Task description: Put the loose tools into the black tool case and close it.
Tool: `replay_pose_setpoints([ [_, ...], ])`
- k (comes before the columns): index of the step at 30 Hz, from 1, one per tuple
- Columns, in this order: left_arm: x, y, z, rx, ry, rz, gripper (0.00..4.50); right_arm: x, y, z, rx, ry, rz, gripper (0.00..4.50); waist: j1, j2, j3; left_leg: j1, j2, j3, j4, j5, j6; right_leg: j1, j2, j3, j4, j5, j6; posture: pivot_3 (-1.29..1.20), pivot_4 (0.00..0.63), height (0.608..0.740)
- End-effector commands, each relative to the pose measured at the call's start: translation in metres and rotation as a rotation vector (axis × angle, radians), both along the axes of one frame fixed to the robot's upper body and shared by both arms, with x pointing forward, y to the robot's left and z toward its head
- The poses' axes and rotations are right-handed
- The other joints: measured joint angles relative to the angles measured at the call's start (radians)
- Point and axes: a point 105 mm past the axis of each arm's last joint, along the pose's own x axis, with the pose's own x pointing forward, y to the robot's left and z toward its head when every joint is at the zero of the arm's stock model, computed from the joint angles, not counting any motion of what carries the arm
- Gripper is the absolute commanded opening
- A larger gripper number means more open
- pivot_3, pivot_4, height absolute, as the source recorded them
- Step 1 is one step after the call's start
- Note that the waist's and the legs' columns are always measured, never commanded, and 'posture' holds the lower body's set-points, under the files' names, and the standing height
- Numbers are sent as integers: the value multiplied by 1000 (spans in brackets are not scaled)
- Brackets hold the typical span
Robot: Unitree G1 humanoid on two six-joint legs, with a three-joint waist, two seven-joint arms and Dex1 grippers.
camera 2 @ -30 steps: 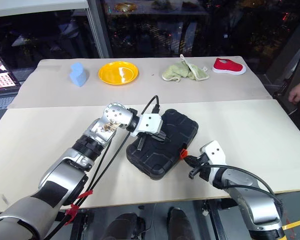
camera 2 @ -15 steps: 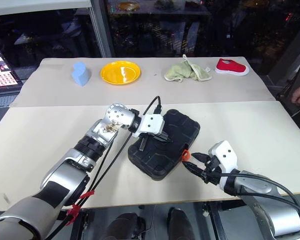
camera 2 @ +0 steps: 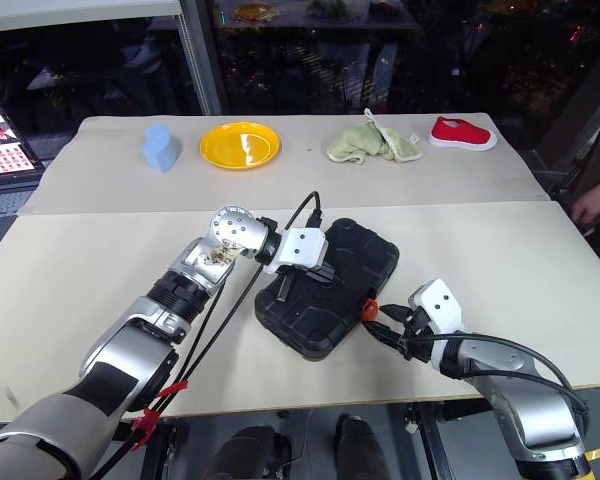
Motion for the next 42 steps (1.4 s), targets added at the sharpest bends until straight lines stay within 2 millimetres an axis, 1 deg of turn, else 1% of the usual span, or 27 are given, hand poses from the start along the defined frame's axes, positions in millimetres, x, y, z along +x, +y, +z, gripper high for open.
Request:
replay_pose_setpoints([
  [1, 1, 13, -18, 105, 30, 24, 0, 3, 1, 11, -11, -64, 52, 2470, 0, 0, 0, 0, 0, 0, 0, 0, 0, 0, 1, 0, 0, 0, 0, 0, 150, 740],
  [2, 1, 14, -18, 106, 30, 25, 0, 4, 0, 10, -19, -70, 60, 2470, 0, 0, 0, 0, 0, 0, 0, 0, 0, 0, 1, 0, 0, 0, 0, 0, 150, 740],
  [5, 0, 14, -18, 107, 31, 26, 0, 6, -1, 12, -23, -84, 74, 1769, 0, 0, 0, 0, 0, 0, 0, 0, 0, 0, 1, 0, 0, 0, 0, 0, 150, 740],
  [6, 0, 15, -18, 107, 32, 26, 0, 6, -1, 13, -17, -86, 77, 1422, 0, 0, 0, 0, 0, 0, 0, 0, 0, 0, 0, 0, 0, 1, -1, 0, 150, 740],
  [7, 0, 15, -19, 107, 33, 27, 0, 6, -1, 14, -12, -87, 80, 1215, 0, 0, 0, 0, 0, 0, 0, 0, 0, 0, 1, 0, 0, 1, -1, 0, 150, 740],
  [14, -1, 16, -19, 107, 36, 36, 0, 2, 0, 20, 1, -101, 104, 1214, 0, 0, 0, 0, 0, 0, 0, 0, 0, -1, 0, 0, 0, 1, -1, 0, 150, 740],
  [20, -2, 15, -22, 107, 40, 32, 0, -3, -7, 31, 17, -136, 90, 1213, 2, 0, 0, 0, 0, 0, -2, 0, 0, -1, 0, 0, 0, 1, -2, 0, 150, 740],
  [25, -3, 13, -23, 110, 38, 26, 0, -4, -6, 39, 37, -163, 79, 1213, 3, 0, 0, 0, 0, 0, -4, 0, -1, -1, -1, 0, -1, 1, -2, 0, 150, 740],
  [31, -3, 11, -22, 110, 34, 20, 0, 2, -2, 40, 42, -189, 57, 1213, 2, 0, 0, 0, 0, 0, -4, 0, -1, -1, -1, 0, -1, 1, -2, 0, 150, 740],
  [35, -2, 11, -22, 112, 32, 20, 0, 3, -2, 31, 25, -147, 45, 1213, 1, 0, 0, 0, 0, 0, -4, 1, -1, -1, 0, 0, -1, 1, -2, 0, 150, 740],
  [37, -2, 12, -22, 113, 32, 21, 0, 2, -5, 29, 12, -134, 37, 2212, 1, 0, 0, 0, 0, 0, -4, 1, -2, -1, 0, 0, -1, 1, -2, 0, 150, 740],
  [38, -2, 12, -22, 114, 32, 22, 0, 2, -7, 29, 6, -137, 30, 2371, 1, 0, 0, 1, 0, 0, -4, 1, -2, -1, 0, 0, 0, 1, -2, 0, 150, 740],
  [42, -2, 13, -24, 114, 34, 24, 0, -6, -15, 36, 12, -135, 18, 3705, 2, 0, 0, 1, 0, 0, -4, 1, -2, -1, 0, 0, 0, 1, -2, 0, 150, 740],
])
